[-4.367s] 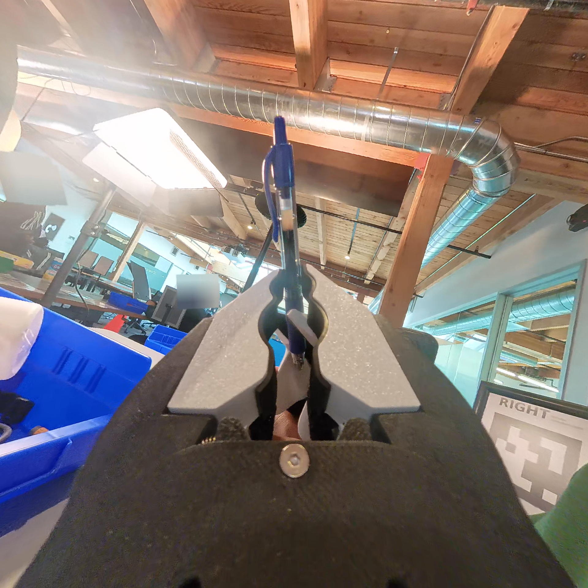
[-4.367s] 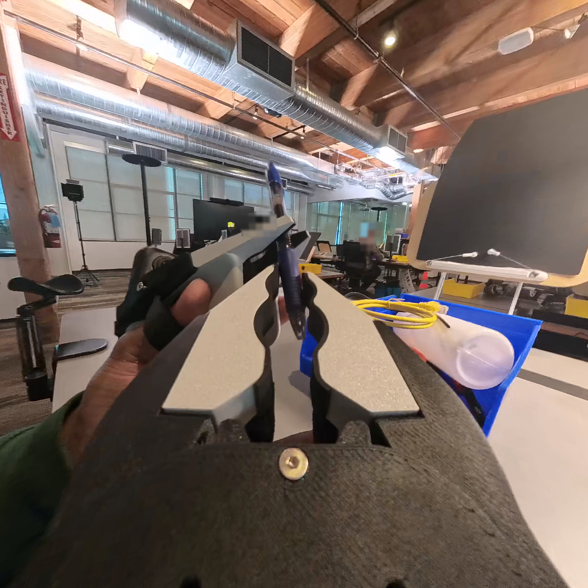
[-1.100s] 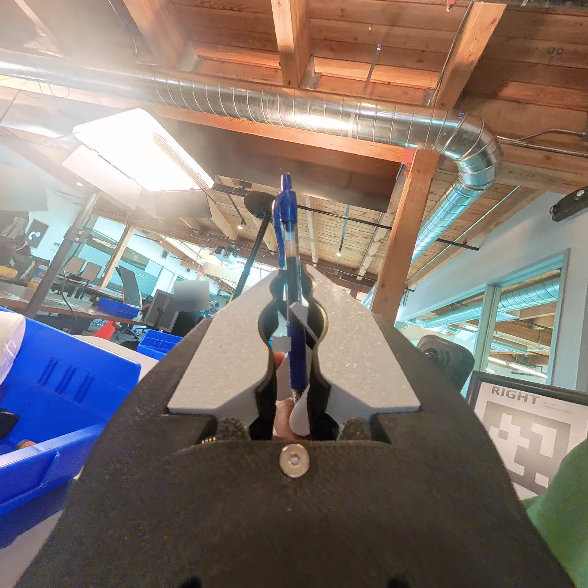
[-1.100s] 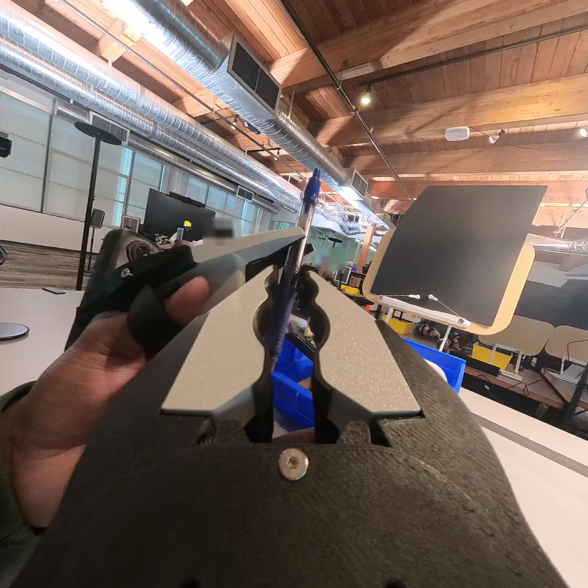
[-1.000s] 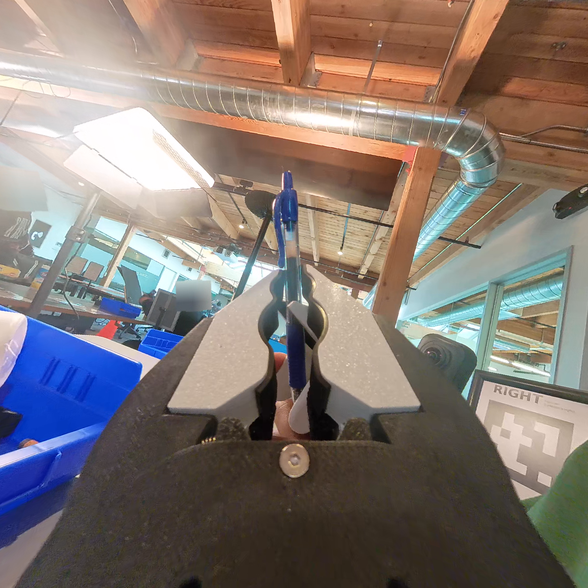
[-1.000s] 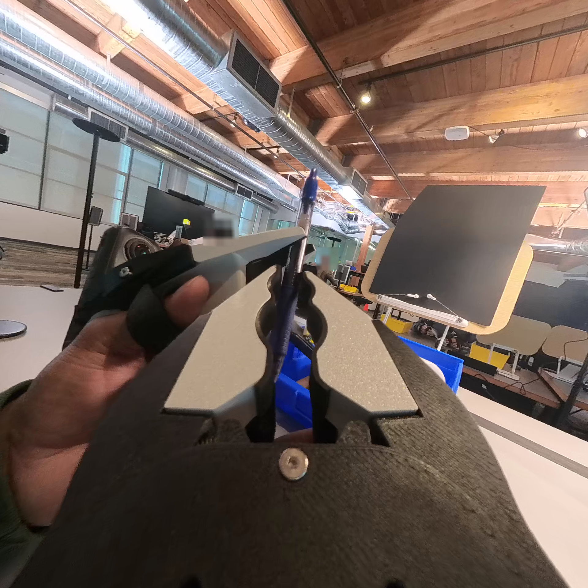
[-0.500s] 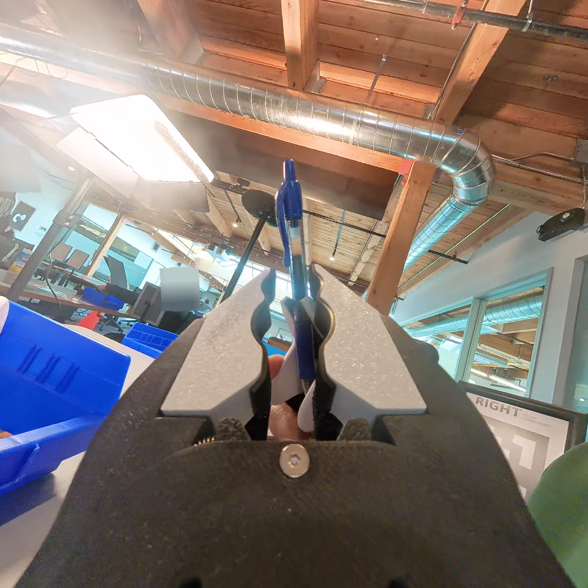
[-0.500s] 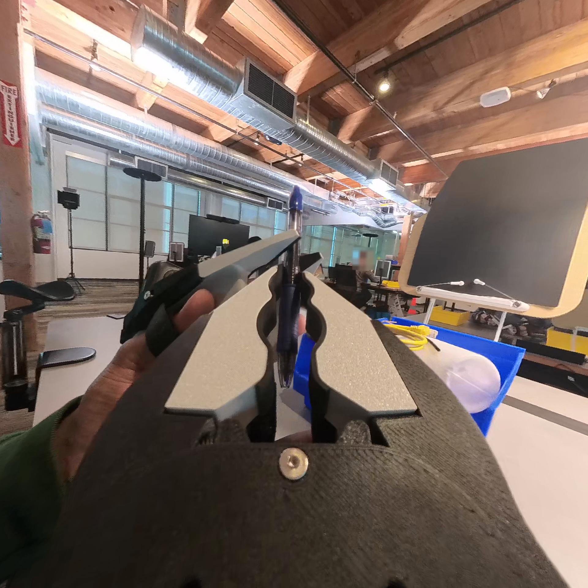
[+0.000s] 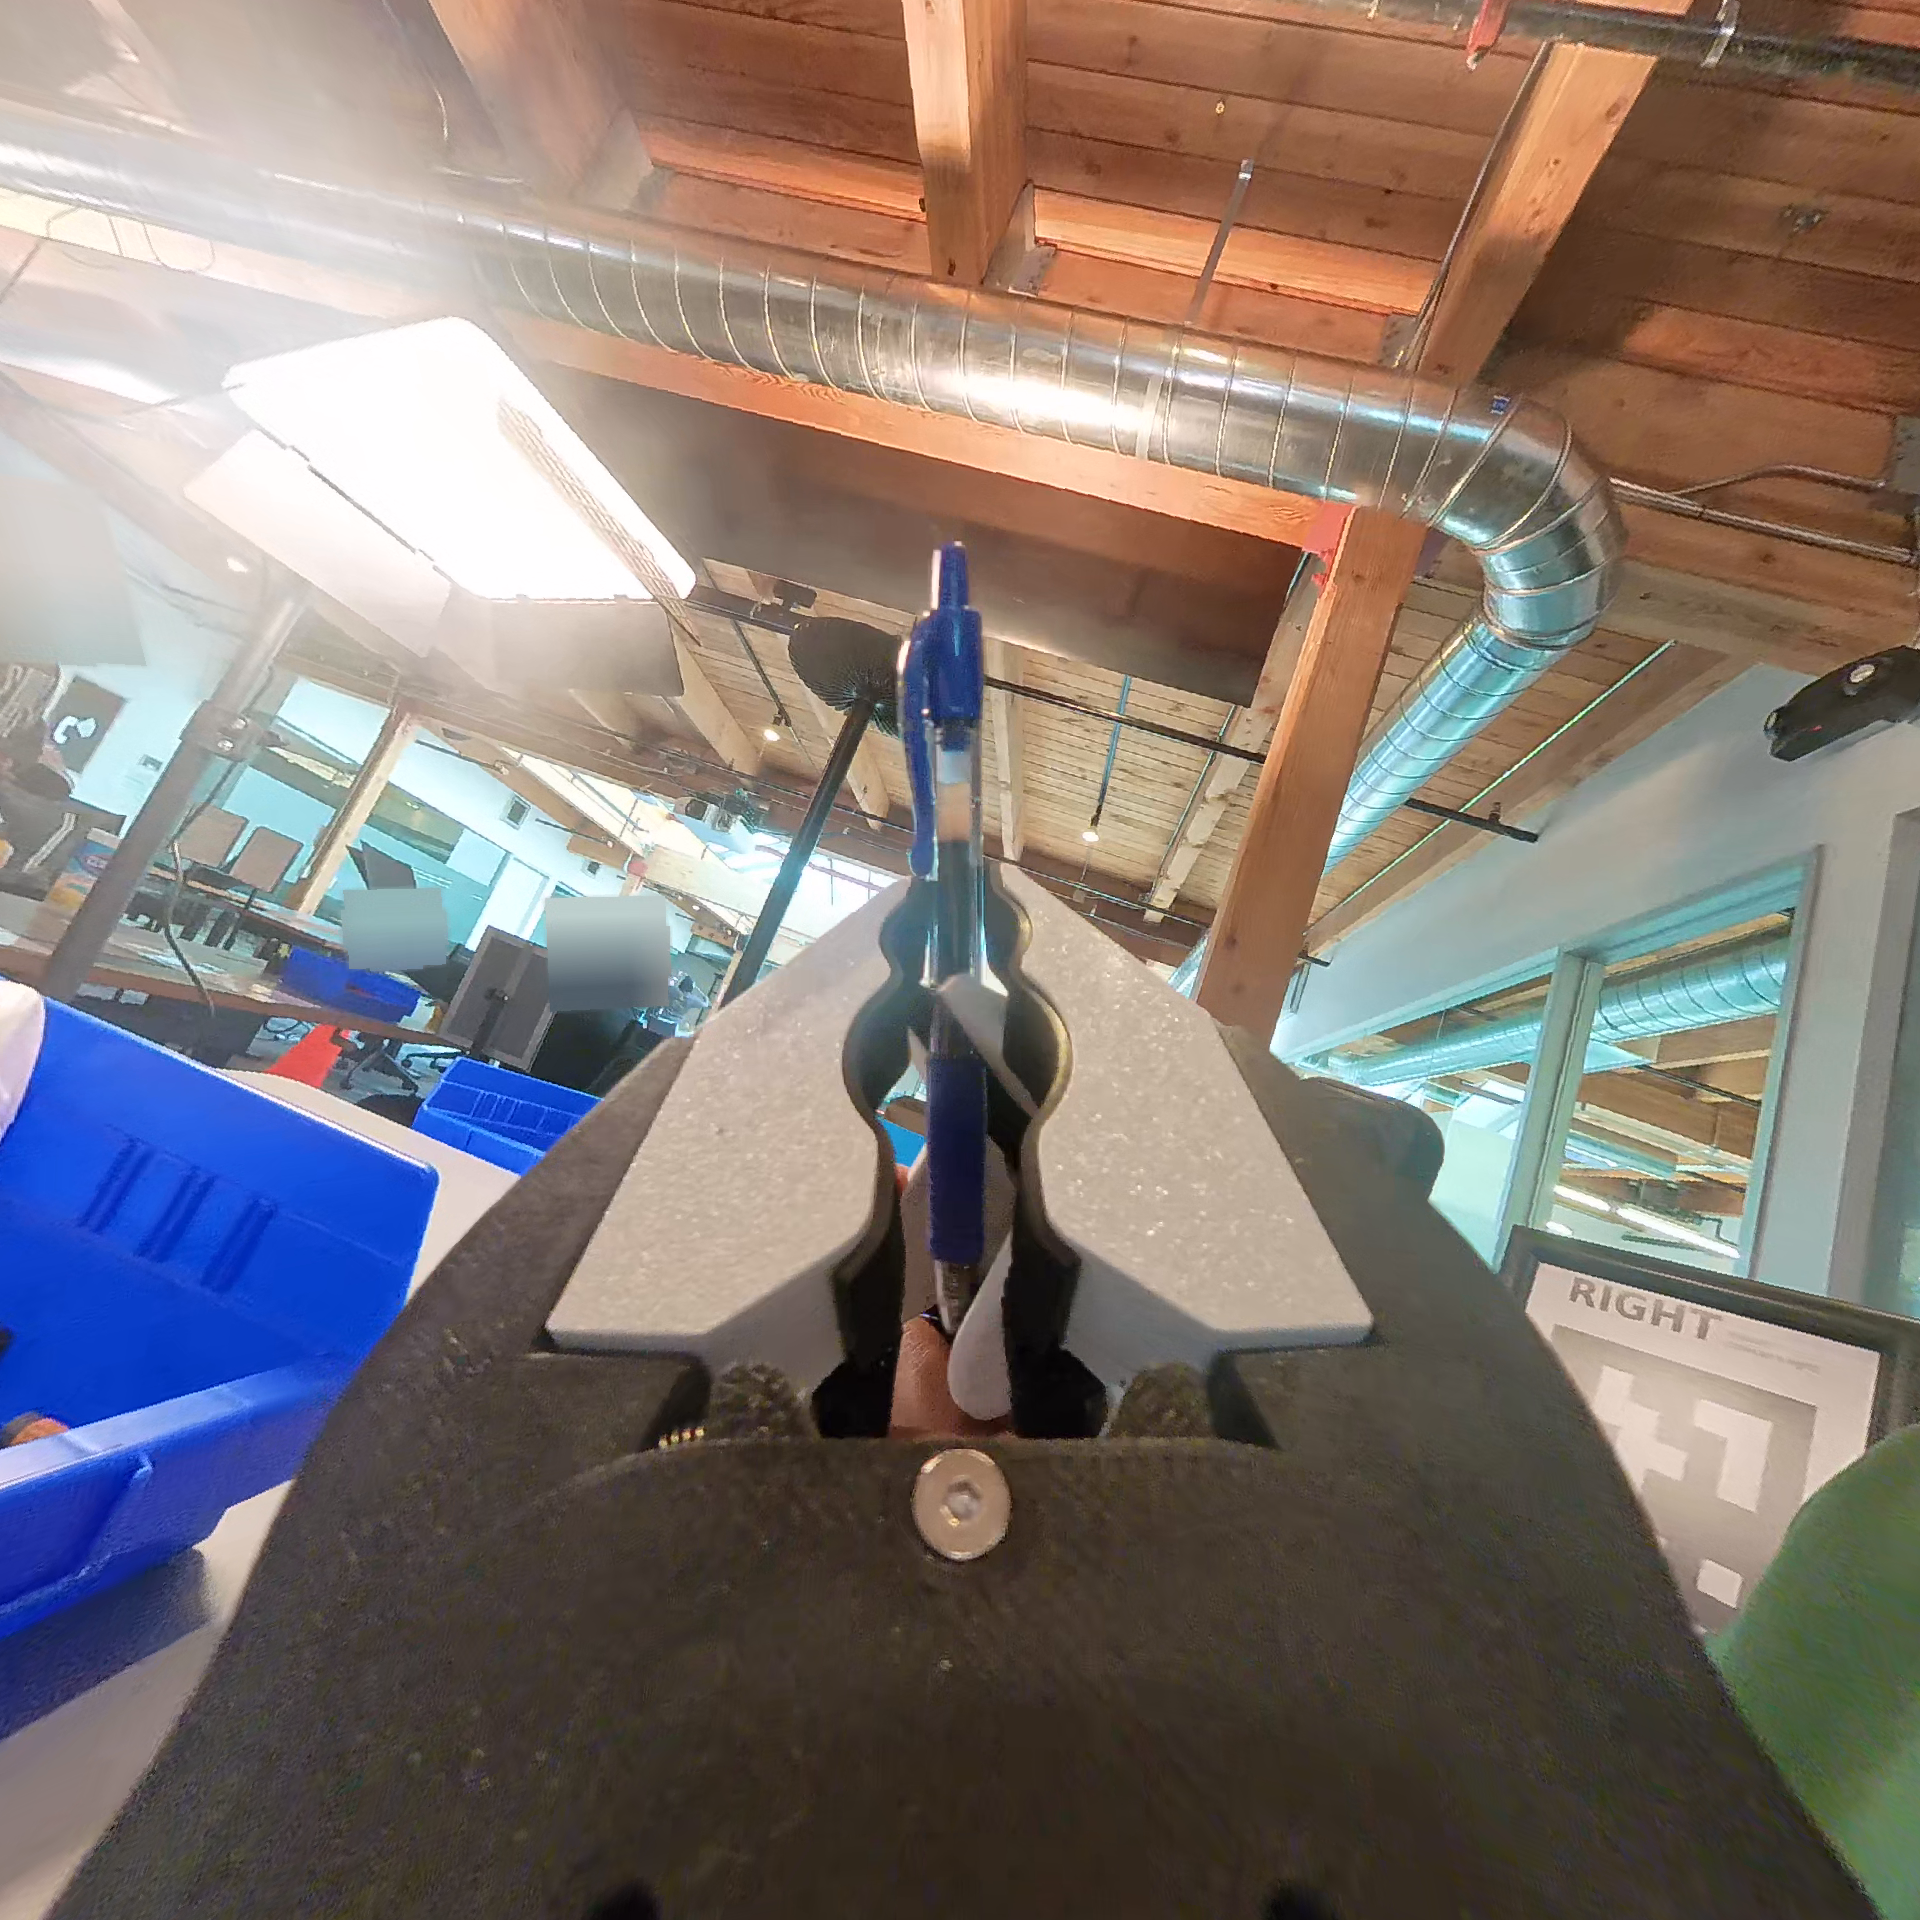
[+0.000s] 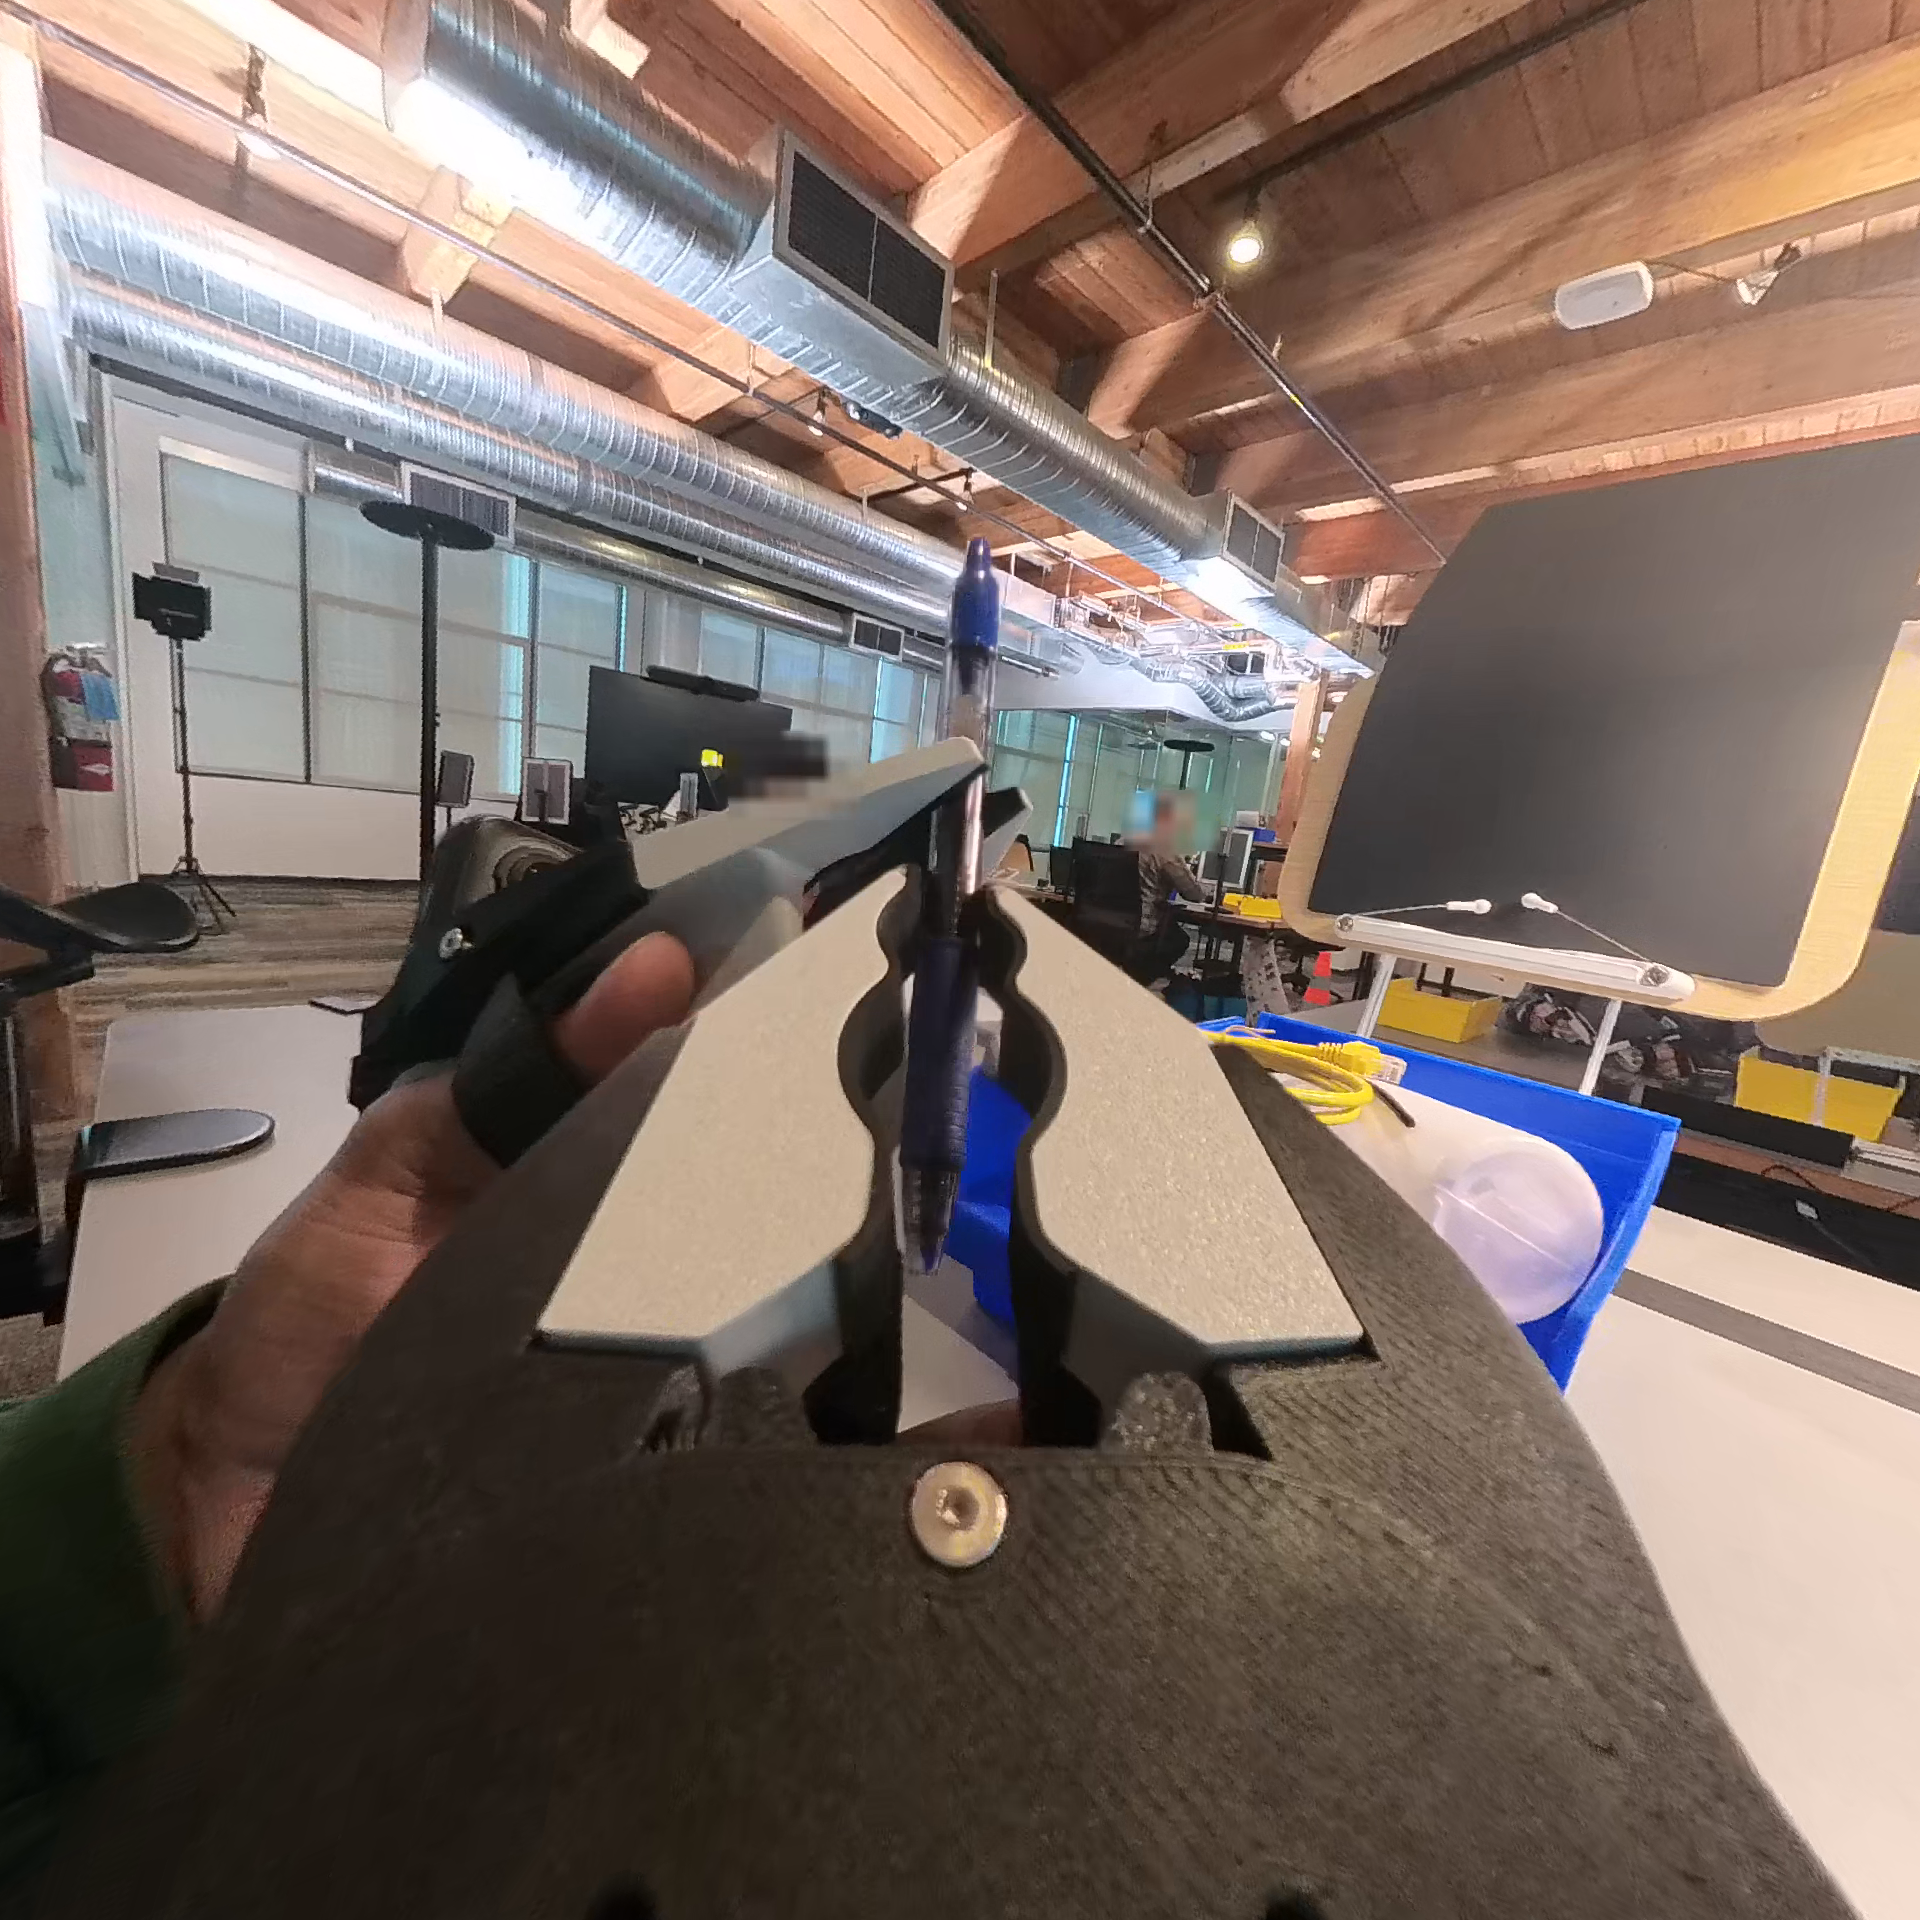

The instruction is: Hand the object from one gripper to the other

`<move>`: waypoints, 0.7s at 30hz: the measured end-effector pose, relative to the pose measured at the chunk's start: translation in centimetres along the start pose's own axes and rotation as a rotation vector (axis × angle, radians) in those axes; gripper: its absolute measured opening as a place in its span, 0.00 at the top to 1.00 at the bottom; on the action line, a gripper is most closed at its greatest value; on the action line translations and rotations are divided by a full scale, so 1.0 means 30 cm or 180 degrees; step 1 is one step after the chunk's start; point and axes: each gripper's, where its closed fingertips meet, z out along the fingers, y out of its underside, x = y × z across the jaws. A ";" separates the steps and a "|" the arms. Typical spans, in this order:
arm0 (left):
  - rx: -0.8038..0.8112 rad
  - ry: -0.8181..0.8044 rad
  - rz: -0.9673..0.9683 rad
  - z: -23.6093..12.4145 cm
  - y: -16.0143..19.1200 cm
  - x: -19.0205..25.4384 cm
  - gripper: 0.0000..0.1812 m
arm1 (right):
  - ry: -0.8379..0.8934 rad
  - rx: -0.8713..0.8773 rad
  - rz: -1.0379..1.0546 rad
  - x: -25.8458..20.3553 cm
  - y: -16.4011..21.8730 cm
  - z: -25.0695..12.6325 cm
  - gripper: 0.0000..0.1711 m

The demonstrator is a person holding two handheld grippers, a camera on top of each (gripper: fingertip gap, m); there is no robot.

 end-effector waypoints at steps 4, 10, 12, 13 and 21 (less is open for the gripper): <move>0.0017 -0.0012 -0.0043 -0.001 -0.002 -0.005 0.94 | -0.0016 -0.0005 0.0048 0.001 0.000 0.000 0.94; 0.0016 -0.0025 -0.0029 -0.001 -0.001 -0.006 0.94 | -0.0062 -0.0002 0.0162 0.001 0.000 -0.001 0.94; 0.0016 -0.0032 -0.0023 -0.001 -0.001 -0.006 0.94 | -0.0063 -0.0004 0.0164 0.002 0.000 0.000 0.94; 0.0015 -0.0035 -0.0023 -0.001 -0.001 -0.007 0.94 | -0.0063 -0.0004 0.0168 0.002 0.000 0.000 0.94; 0.0010 -0.0055 -0.0010 0.000 0.001 -0.008 0.93 | -0.0064 0.0009 0.0208 0.005 -0.003 -0.002 0.94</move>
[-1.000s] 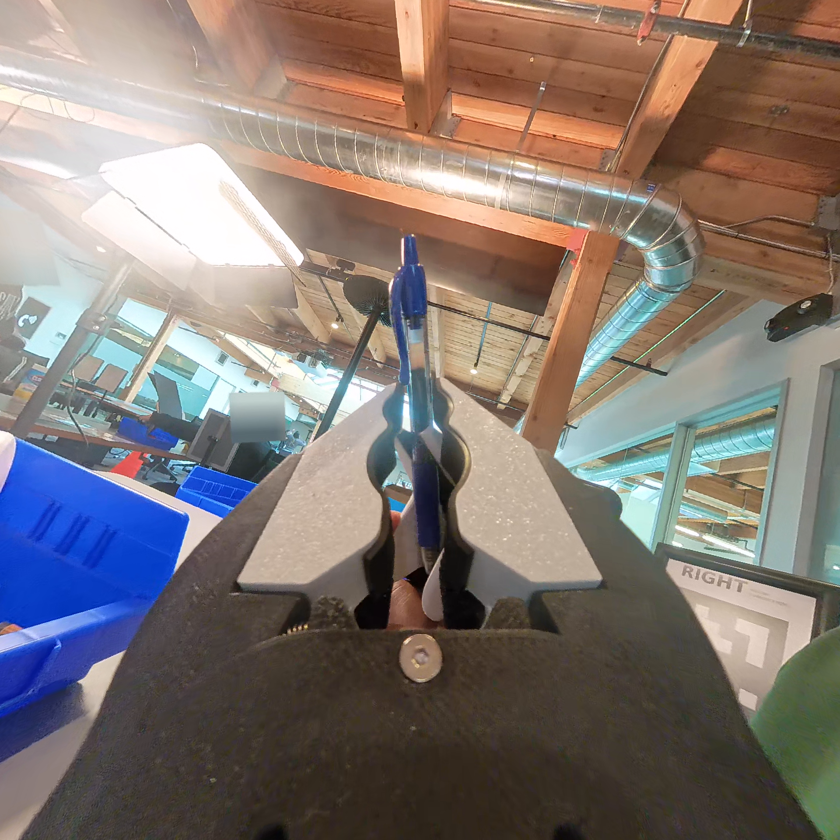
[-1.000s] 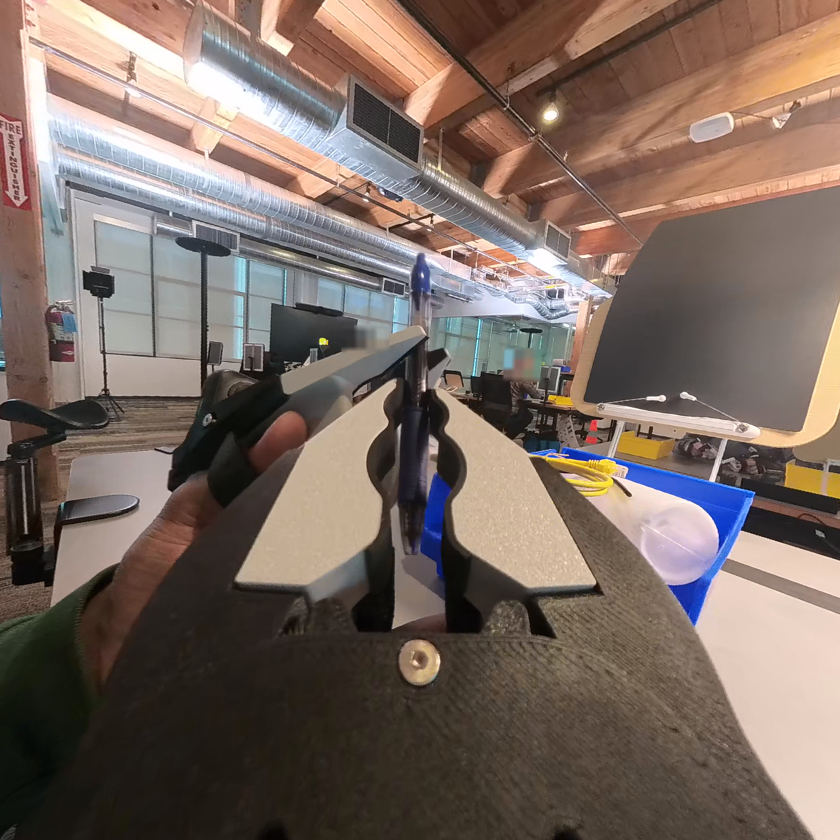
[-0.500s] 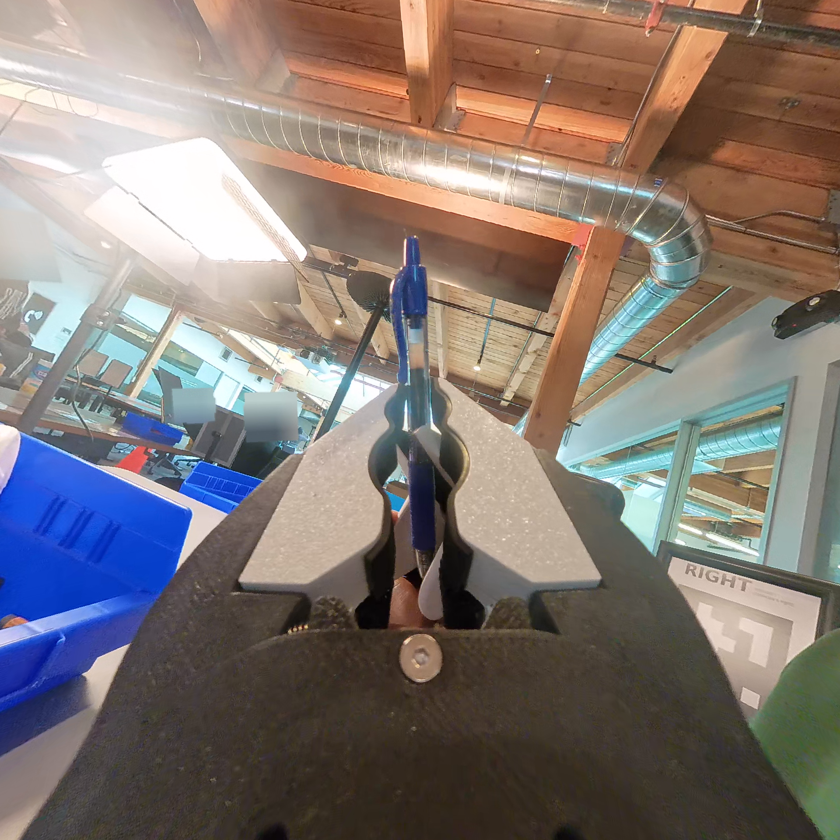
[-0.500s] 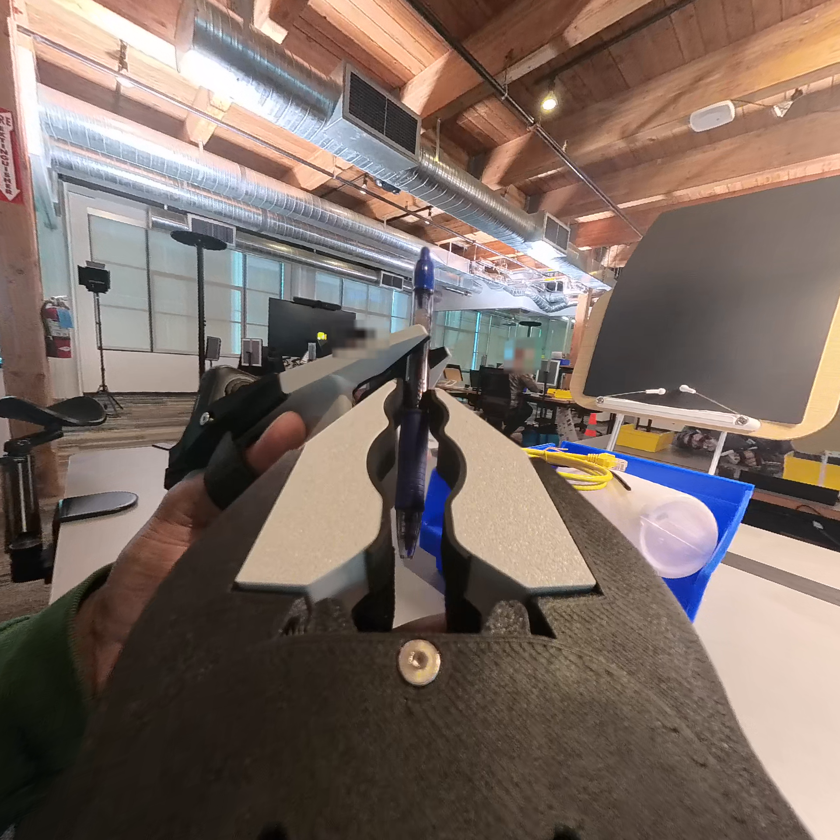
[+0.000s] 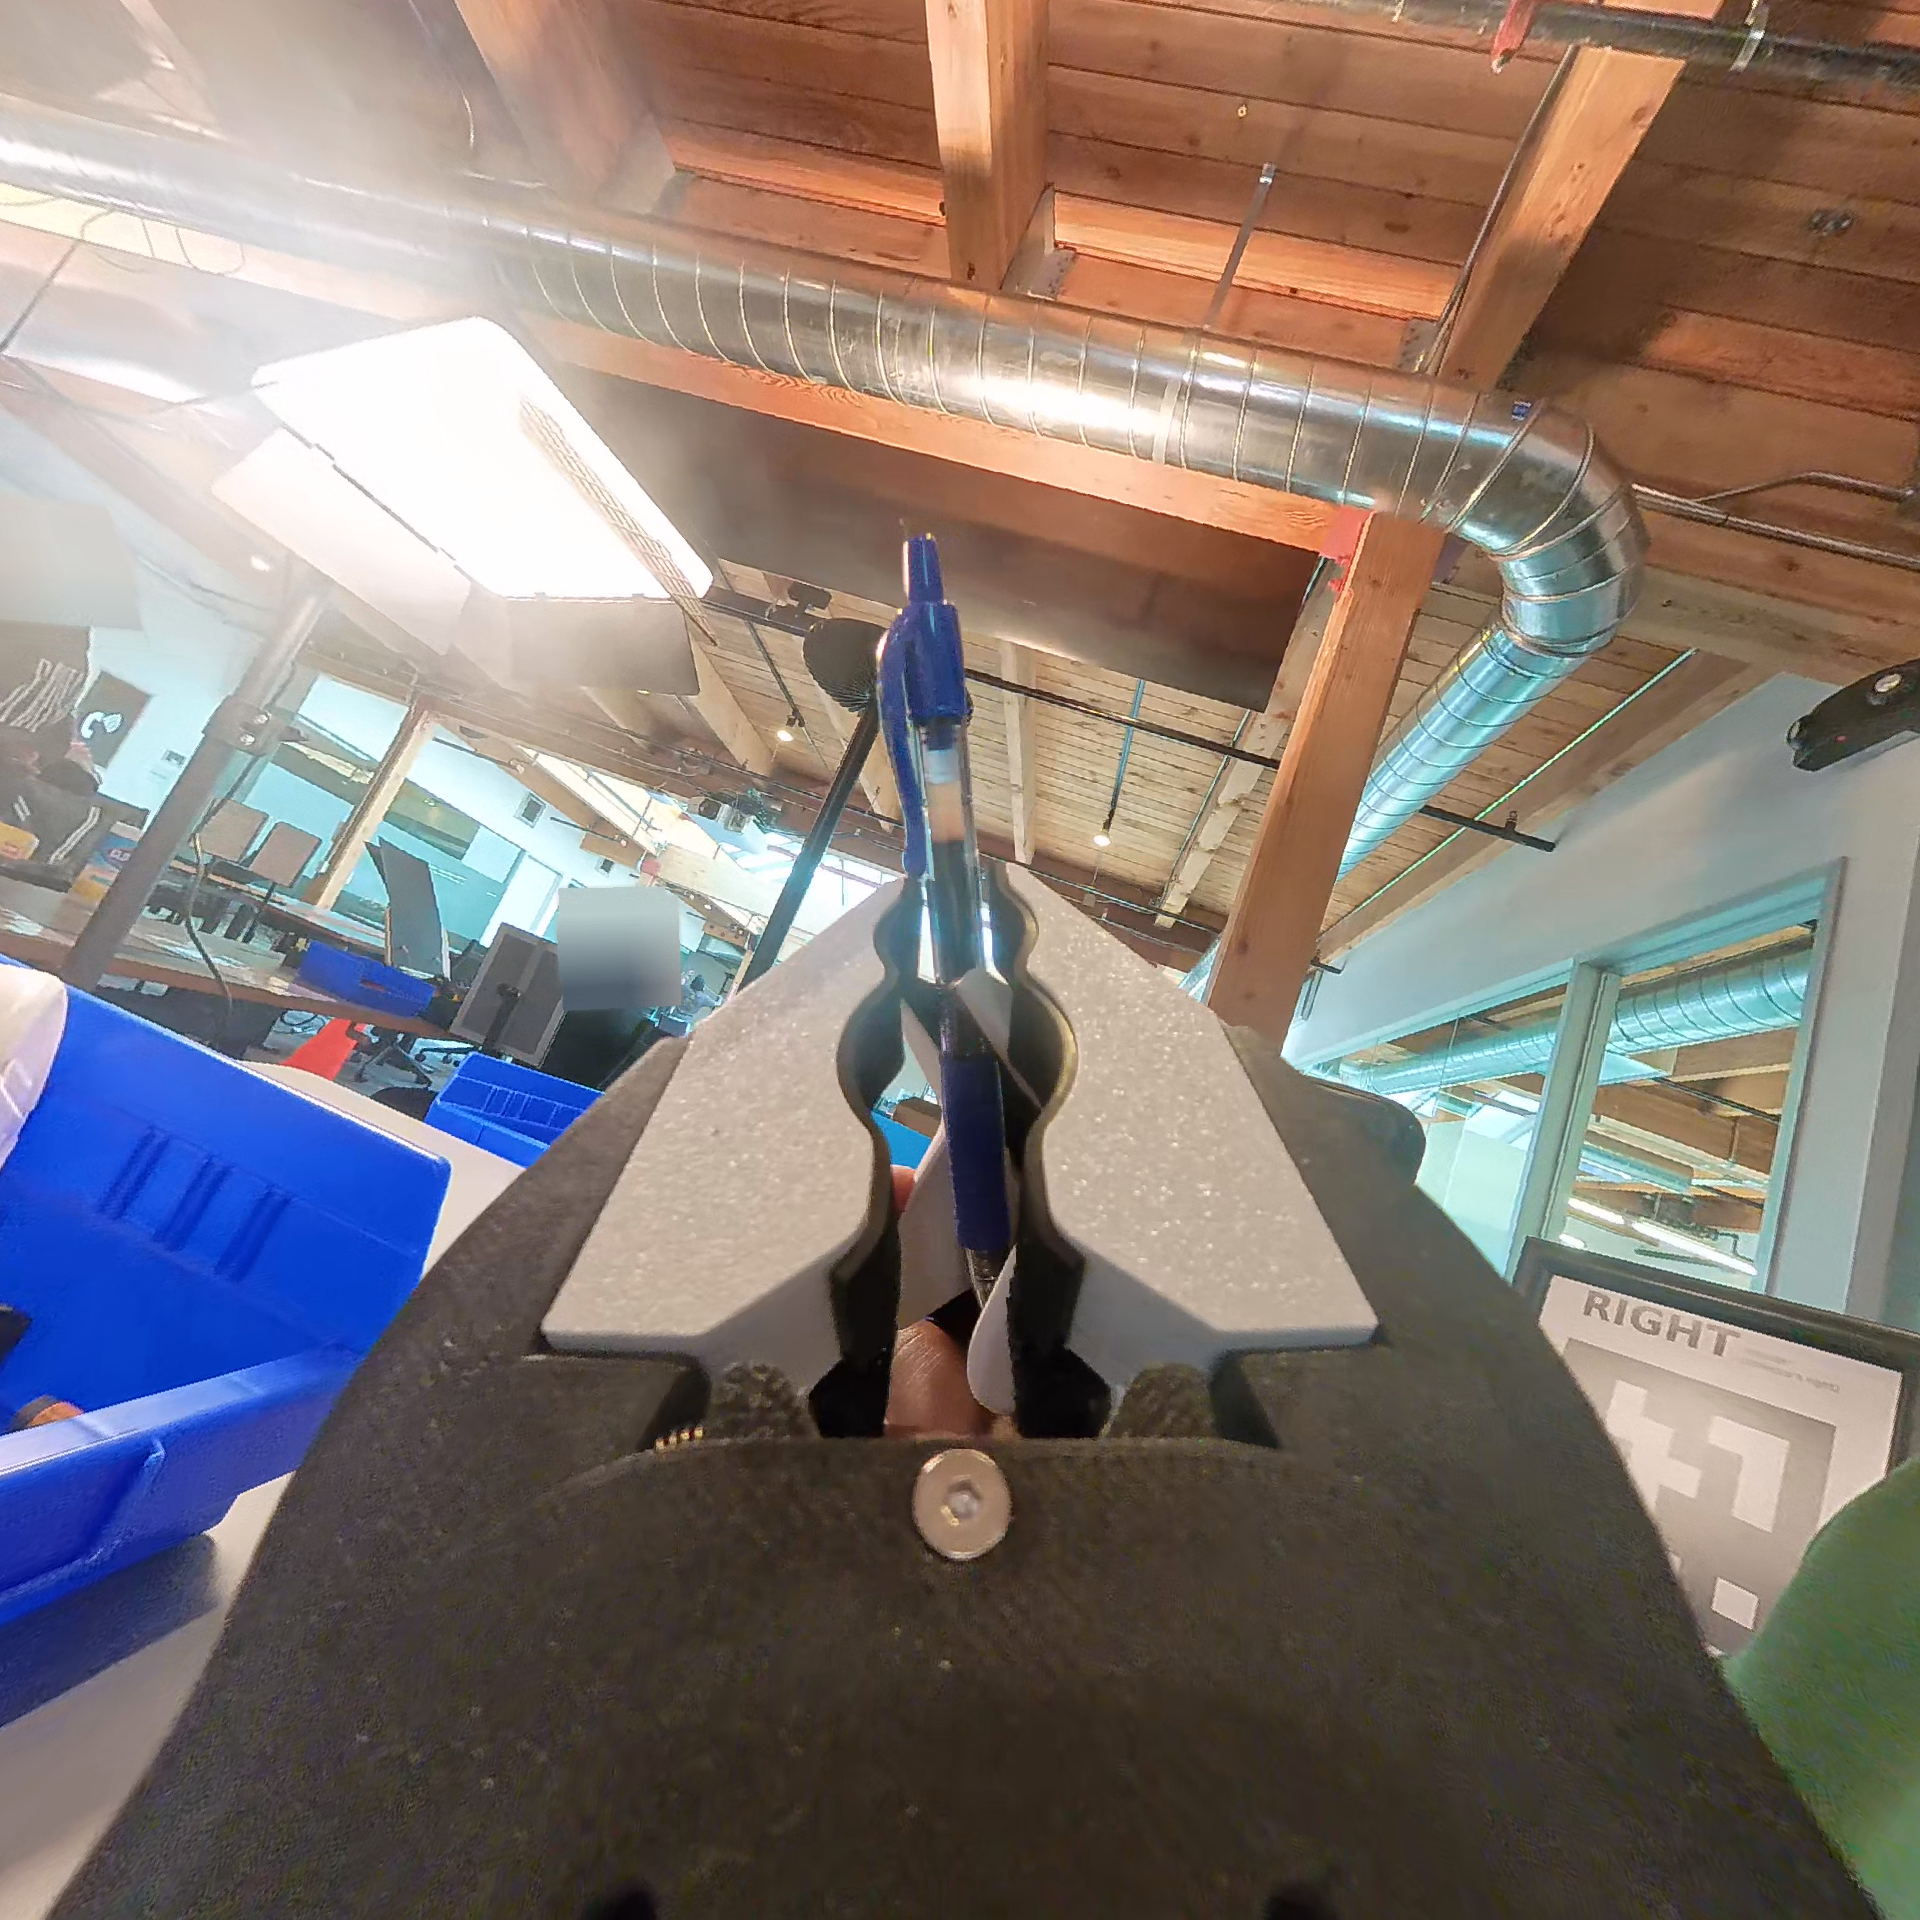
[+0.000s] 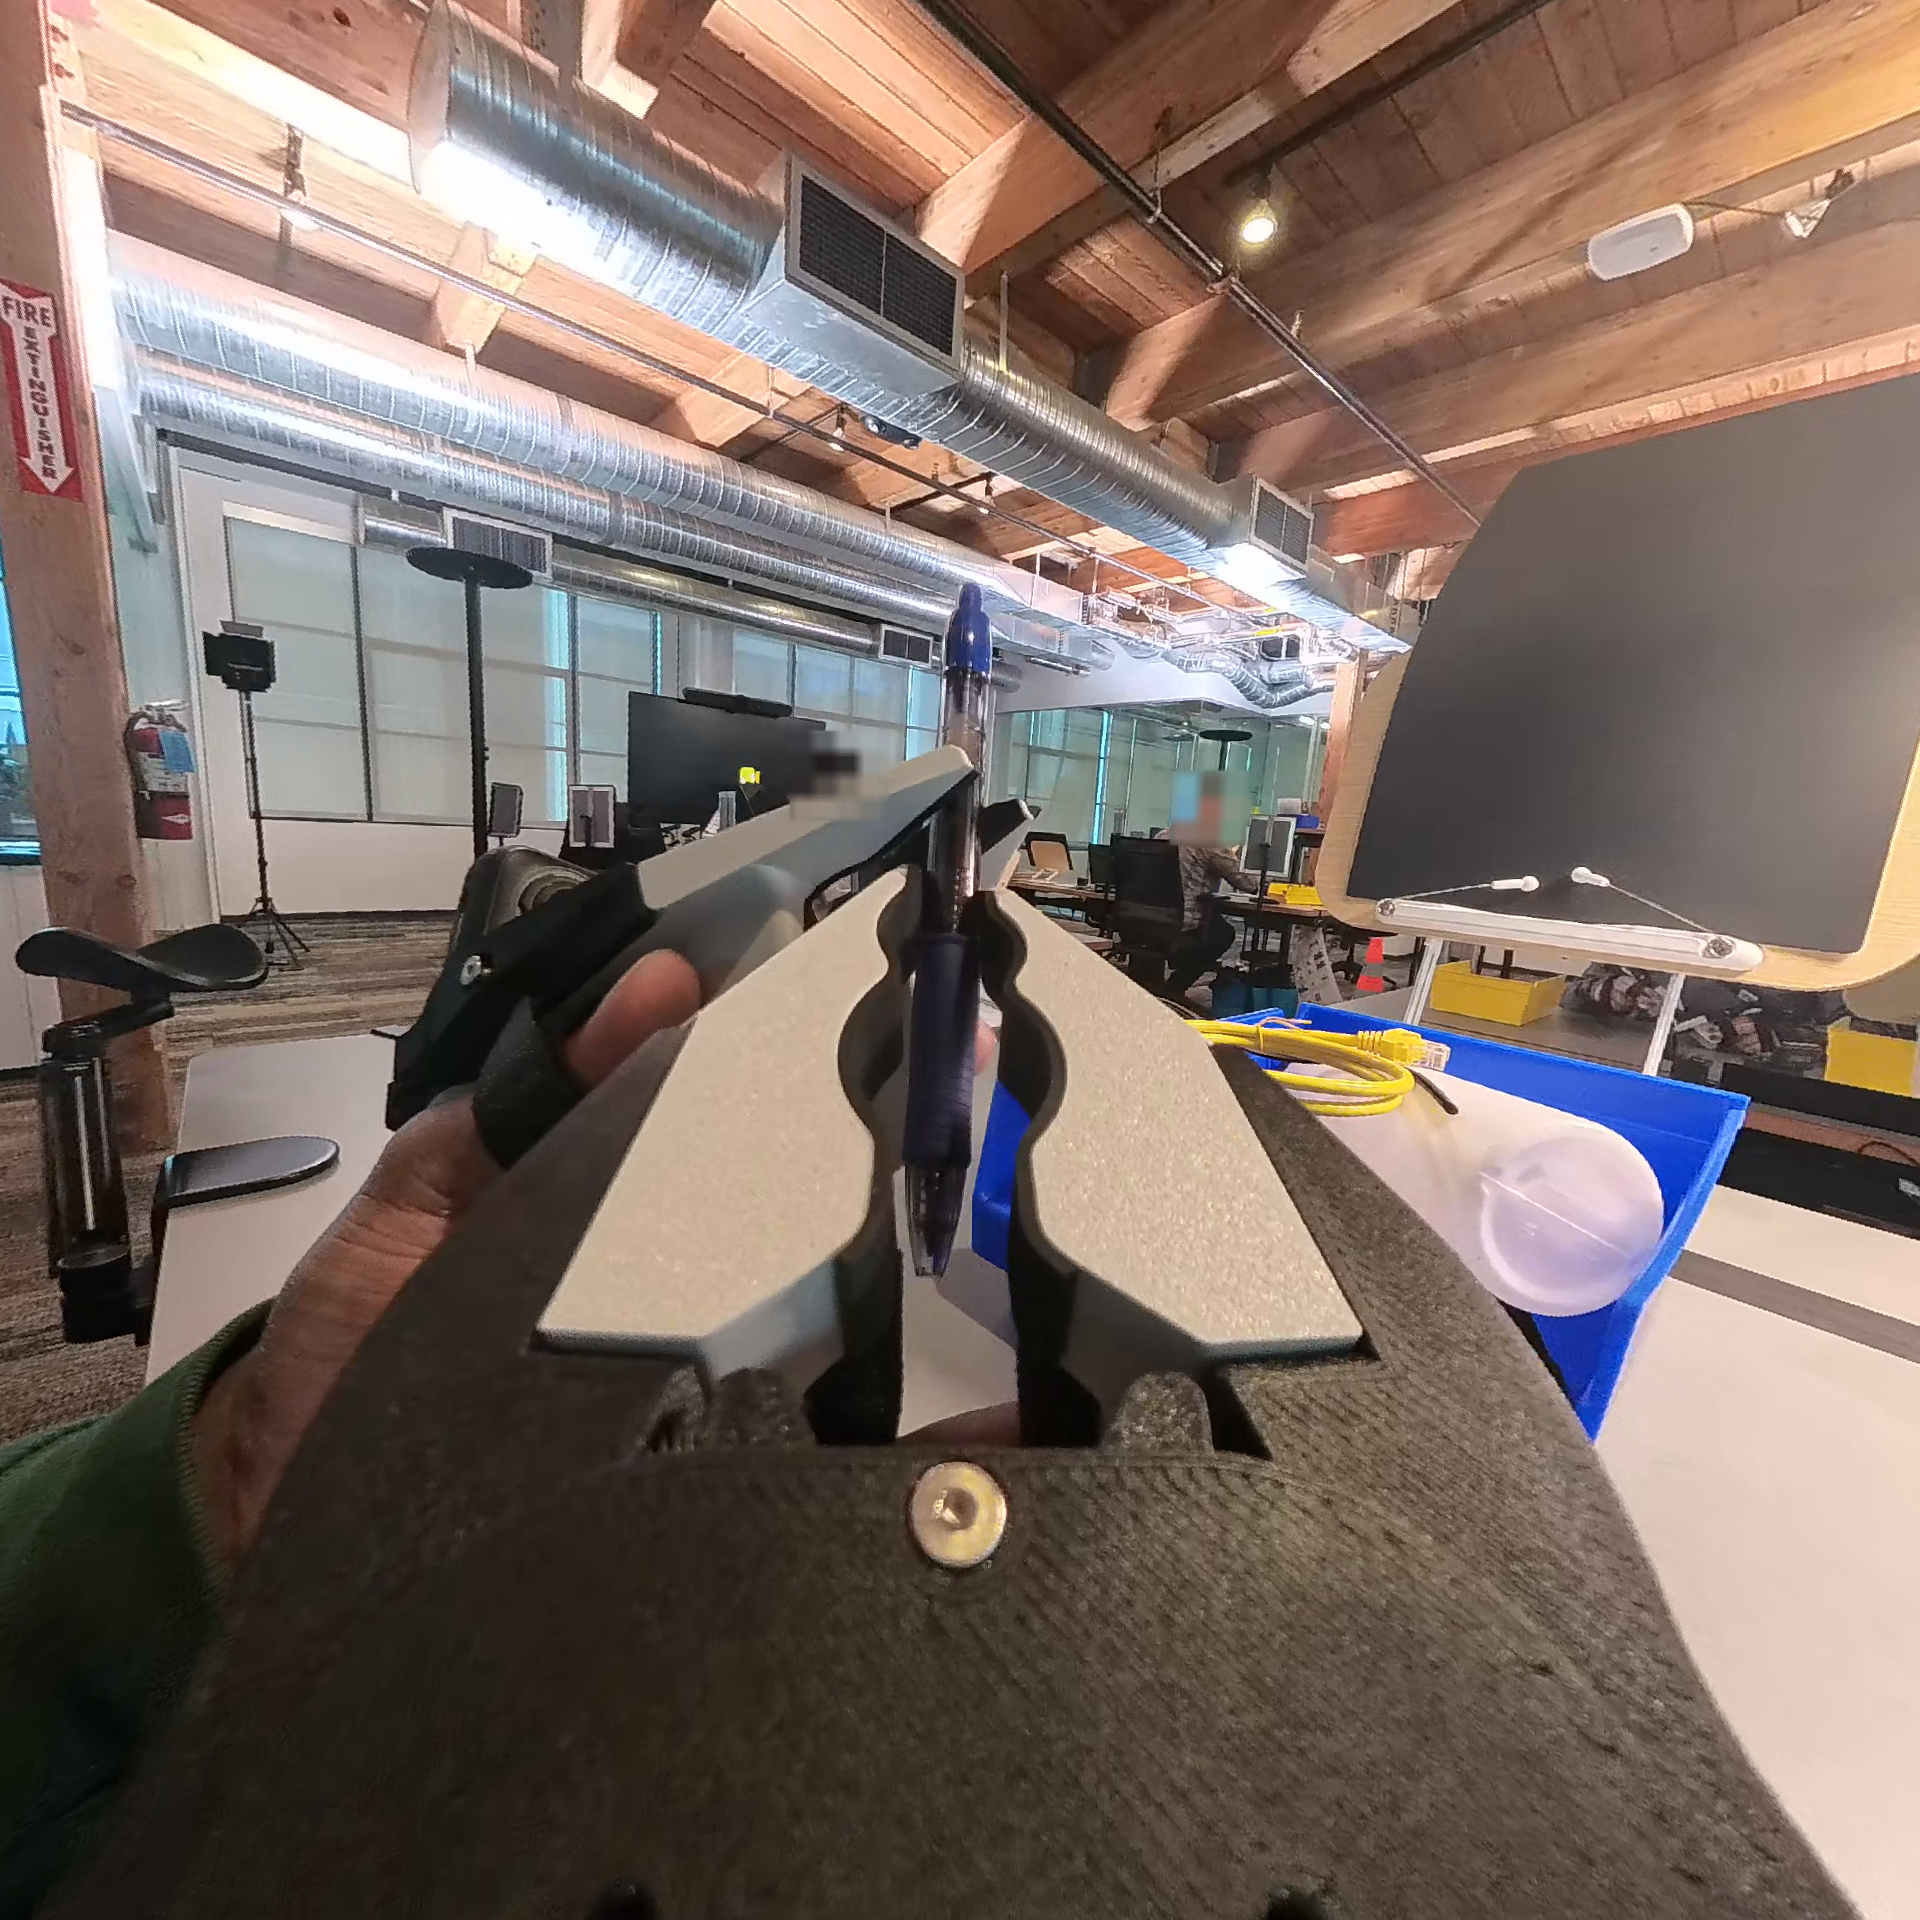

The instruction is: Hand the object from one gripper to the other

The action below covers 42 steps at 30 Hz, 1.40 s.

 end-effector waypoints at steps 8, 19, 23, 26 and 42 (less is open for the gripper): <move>-0.0018 -0.0010 -0.0005 0.004 0.005 0.001 0.90 | 0.0013 0.0007 0.0054 0.007 -0.001 -0.002 0.94; -0.0042 -0.0063 -0.0089 0.006 0.011 -0.013 0.84 | 0.0040 0.0073 0.0070 0.016 -0.015 -0.009 0.94; 0.0000 -0.0048 -0.0059 0.003 0.002 -0.009 0.86 | -0.0018 -0.0003 0.0120 0.008 0.000 -0.003 0.94; 0.0032 -0.0070 -0.0031 -0.002 -0.005 -0.013 0.91 | -0.0080 -0.0014 0.0132 -0.003 0.003 -0.001 0.94; -0.0111 -0.0151 0.0247 -0.003 0.007 -0.011 0.93 | 0.0394 -0.0133 -0.0934 0.007 0.021 0.004 0.94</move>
